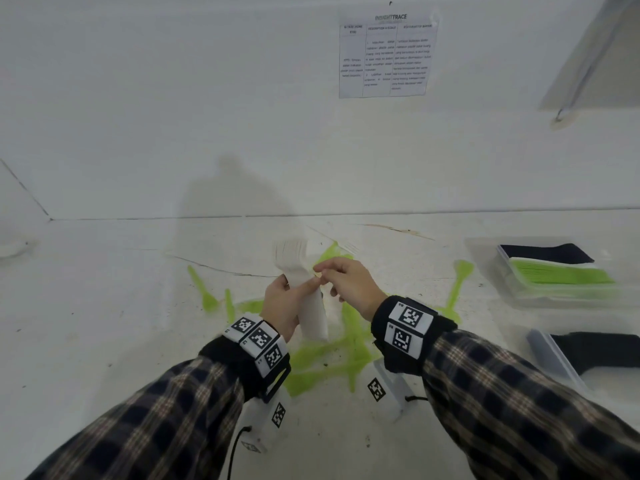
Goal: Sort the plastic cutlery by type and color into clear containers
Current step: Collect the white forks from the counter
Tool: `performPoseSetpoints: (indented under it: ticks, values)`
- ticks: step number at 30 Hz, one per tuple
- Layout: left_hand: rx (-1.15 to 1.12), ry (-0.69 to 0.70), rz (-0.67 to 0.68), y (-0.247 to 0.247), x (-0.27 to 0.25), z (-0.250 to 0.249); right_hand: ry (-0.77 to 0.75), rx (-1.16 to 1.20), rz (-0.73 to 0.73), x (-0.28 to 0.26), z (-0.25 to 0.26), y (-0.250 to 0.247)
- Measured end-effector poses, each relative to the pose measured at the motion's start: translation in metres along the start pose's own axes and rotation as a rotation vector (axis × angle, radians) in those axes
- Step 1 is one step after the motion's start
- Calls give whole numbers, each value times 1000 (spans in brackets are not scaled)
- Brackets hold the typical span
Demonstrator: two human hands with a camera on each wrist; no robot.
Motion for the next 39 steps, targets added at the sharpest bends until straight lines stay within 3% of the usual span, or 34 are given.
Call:
performPoseSetpoints:
  ticks: [4, 10, 17, 24, 29, 31, 35, 39]
  values:
    - [2, -2, -37, -10, 12, -4, -65, -431, -30, 36, -3, -7]
    - [13, -16, -30, -16, 24, 1, -38, -912, 144, 85, -13, -20]
    - [37, -34, -39, -10, 42, 0, -3, -994, 226, 101, -11, -18]
    - [33, -50, -52, -9, 49, 4, -141, -907, 196, 112, -14, -9]
    - [29, -54, -65, -14, 49, 6, -371, -1217, 257, 116, -21, -8]
    - [33, -51, -80, -16, 51, 6, -433, -1208, 244, 117, -21, -7]
    - [37, -53, -99, -19, 51, 9, -399, -1128, 249, 119, -26, -3]
    - [48, -42, -94, -19, 50, 8, -431, -1203, 262, 118, -29, -3]
Point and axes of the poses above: each hand's wrist, its own x-axis towards the middle knuckle, its own y-axis out of the palm, z = x × y, the point moved 1 cm from there along x, towards the middle knuckle, and after that the axes turned 12 degrees about -z, right-handed, at the moved point
